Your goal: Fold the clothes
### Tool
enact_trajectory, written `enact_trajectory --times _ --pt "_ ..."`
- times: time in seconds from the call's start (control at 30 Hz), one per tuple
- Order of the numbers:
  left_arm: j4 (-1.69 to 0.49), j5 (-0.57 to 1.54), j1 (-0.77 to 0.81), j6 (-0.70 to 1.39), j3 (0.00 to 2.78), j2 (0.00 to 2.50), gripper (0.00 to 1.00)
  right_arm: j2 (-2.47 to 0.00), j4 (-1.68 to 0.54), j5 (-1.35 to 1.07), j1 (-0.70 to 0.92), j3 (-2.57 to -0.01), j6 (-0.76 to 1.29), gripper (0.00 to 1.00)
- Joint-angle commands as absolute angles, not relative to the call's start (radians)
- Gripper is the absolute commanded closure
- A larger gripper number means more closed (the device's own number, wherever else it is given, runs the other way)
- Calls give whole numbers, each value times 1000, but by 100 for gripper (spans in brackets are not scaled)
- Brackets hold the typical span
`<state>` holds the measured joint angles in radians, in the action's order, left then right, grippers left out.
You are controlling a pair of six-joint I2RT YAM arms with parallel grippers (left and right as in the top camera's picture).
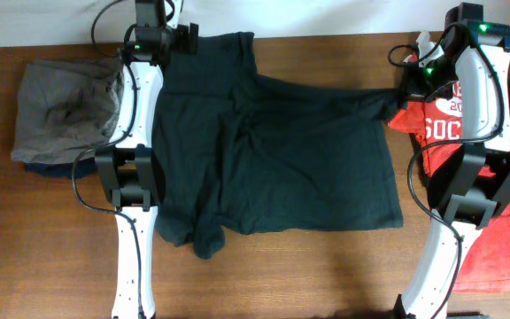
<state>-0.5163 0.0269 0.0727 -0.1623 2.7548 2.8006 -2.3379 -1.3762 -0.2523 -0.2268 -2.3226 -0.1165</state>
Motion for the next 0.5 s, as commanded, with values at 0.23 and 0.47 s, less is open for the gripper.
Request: enact_trajectory --times 0.23,0.47 --pt "-756 154 78 -26 2863 2796 7 -2343 -1372 -244 -235 -2339 -127 96" --pt "-770 162 92 -36 2919 2791 3 -2343 -1370 -243 -203 -2339 -128 96"
